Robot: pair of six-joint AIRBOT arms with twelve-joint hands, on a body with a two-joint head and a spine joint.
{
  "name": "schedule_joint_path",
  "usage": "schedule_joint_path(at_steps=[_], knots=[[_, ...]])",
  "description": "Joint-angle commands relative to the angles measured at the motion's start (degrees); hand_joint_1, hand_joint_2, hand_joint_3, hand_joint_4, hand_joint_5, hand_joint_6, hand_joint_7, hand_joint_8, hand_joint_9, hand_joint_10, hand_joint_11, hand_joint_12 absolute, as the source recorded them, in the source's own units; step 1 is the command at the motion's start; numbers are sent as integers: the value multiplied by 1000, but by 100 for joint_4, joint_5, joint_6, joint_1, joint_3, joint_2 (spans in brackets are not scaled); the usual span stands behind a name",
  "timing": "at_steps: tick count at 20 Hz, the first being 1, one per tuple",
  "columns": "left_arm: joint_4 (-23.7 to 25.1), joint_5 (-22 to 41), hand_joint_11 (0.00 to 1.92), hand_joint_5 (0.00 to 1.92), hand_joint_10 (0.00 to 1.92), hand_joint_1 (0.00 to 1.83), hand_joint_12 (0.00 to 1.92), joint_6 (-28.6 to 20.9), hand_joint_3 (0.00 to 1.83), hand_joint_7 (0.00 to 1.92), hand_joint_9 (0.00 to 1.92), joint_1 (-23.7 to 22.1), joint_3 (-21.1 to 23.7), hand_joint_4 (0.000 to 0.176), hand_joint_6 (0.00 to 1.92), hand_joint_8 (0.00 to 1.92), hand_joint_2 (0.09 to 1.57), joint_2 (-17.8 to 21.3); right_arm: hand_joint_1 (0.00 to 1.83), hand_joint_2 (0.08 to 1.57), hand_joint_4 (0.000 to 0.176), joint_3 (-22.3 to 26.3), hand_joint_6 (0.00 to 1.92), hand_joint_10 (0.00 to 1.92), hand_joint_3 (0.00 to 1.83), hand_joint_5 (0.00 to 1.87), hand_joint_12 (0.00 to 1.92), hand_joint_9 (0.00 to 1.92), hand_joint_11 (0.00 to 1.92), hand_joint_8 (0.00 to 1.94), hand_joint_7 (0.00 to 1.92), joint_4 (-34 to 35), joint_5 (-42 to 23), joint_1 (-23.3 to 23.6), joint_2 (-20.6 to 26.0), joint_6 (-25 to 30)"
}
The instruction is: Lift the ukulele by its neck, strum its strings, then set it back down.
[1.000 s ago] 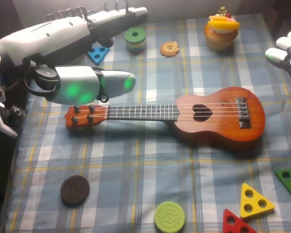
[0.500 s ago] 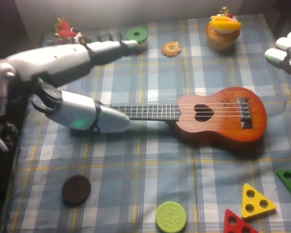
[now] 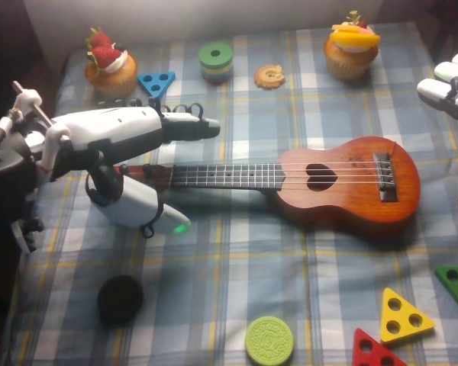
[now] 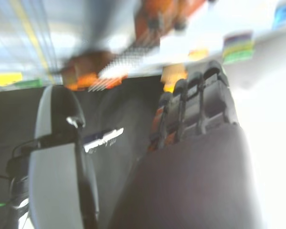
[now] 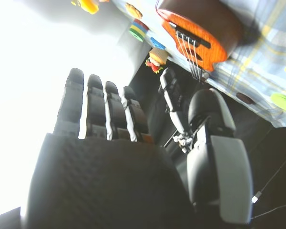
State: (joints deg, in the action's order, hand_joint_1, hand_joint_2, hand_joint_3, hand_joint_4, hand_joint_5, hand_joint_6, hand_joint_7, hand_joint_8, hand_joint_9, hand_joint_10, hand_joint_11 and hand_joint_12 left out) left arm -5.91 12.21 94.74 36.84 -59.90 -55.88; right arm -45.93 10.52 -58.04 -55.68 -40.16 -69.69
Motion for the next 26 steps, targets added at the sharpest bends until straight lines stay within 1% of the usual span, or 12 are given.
schedule_joint_path(at_steps=[1,3,5,7,9,10,11,16,18,21,24,26], knots=[[-203,584,0,293,94,1077,1281,172,2,318,245,-12,-27,0,10,19,1010,-71,438,1270,0,-18,0,0,4,0,0,0,0,0,0,21,-726,24,6,-18],[-411,608,0,365,164,1069,1515,311,6,376,280,53,-112,0,26,33,1053,-188,419,1275,0,-17,0,0,5,0,5,0,11,0,0,32,-738,16,6,-17],[-537,633,0,439,698,1087,1675,312,0,491,151,103,-211,0,116,62,1111,-294,408,1272,0,-16,0,0,3,0,8,0,14,0,0,44,-749,6,6,-17],[-698,669,0,216,1039,1095,1699,336,0,526,92,186,-321,0,795,177,1168,-420,436,1274,0,-15,0,0,2,0,0,0,0,0,0,53,-756,-1,6,-17],[-1191,753,0,206,1539,1239,1903,827,3,563,150,258,-338,0,1319,1418,1276,-506,427,1273,0,-14,0,0,1,0,0,0,0,0,0,54,-757,-2,6,-16],[-1279,804,43,400,1750,1083,1917,905,11,566,167,291,-347,0,1614,1672,1362,-537,424,1269,0,-13,0,0,0,0,0,0,0,0,0,56,-757,-5,6,-16],[-1341,858,126,462,1882,1056,1920,905,4,562,225,317,-368,0,1639,1757,1380,-571,427,1273,0,-12,0,0,1,0,0,0,0,0,0,60,-759,-9,6,-16],[-1589,994,336,535,1921,1012,1921,905,0,397,421,420,-462,0,1674,1920,1369,-662,431,1266,0,-11,0,0,0,0,5,0,10,0,0,81,-792,-18,6,-16],[-1601,1071,723,543,1921,1357,1921,906,0,617,754,423,-439,0,1911,1921,1165,-656,418,1265,0,-5,0,0,0,0,19,0,36,0,0,92,-815,-27,7,-16],[-1552,1282,1170,840,1921,1408,1921,908,0,983,1174,420,-282,0,1921,1921,1156,-523,389,1255,0,55,0,0,0,0,2,0,1,0,0,92,-1009,-35,117,-16],[-1439,1397,1441,959,1921,1495,1921,908,0,1170,1368,350,-173,0,1921,1921,1151,-438,491,1282,14,114,0,0,6,0,0,0,0,0,0,-78,-1208,-70,277,208],[-1420,1445,1443,951,1921,1487,1921,907,2,1167,1367,318,-156,0,1921,1921,1160,-429,558,1293,0,91,0,0,8,0,0,0,0,0,0,-258,-1226,-70,307,452]])
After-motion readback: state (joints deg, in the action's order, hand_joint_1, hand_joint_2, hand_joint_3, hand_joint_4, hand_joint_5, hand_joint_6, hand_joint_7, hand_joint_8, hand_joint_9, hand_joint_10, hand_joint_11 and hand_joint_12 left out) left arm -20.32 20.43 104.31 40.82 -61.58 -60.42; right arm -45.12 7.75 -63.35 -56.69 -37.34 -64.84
